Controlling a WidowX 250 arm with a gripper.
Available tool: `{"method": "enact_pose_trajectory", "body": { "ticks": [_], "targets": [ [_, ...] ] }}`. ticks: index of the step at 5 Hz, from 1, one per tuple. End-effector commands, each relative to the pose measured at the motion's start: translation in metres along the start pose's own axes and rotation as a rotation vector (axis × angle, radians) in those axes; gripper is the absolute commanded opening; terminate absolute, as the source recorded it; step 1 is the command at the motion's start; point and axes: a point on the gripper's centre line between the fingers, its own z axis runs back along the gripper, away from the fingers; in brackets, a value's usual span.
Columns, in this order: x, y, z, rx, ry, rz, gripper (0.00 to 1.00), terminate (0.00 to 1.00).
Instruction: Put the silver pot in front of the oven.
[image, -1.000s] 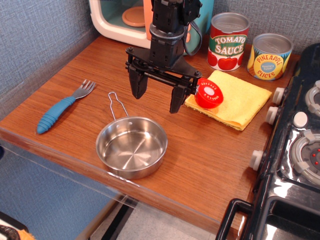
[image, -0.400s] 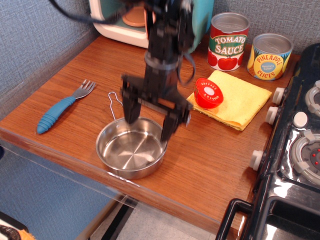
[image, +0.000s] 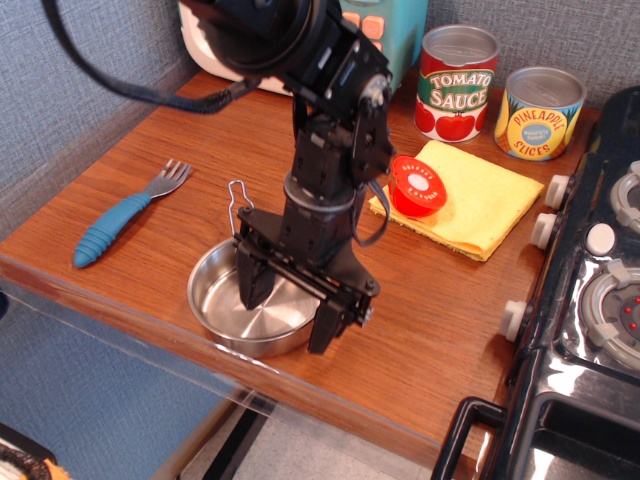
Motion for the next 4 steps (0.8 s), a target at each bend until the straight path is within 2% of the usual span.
{"method": "enact_pose_trajectory", "body": {
  "ticks": [1, 3, 4],
  "targets": [
    [0.0049, -0.0026, -0.0047, 0.024, -0.033, 0.008, 0.00, 0.00],
    [0.0106, -0.0036, -0.0128, 0.050, -0.014, 0.004, 0.00, 0.00],
    [0.0097, -0.0066, -0.0053, 0.034, -0.039, -0.012, 0.00, 0.00]
  ]
}}
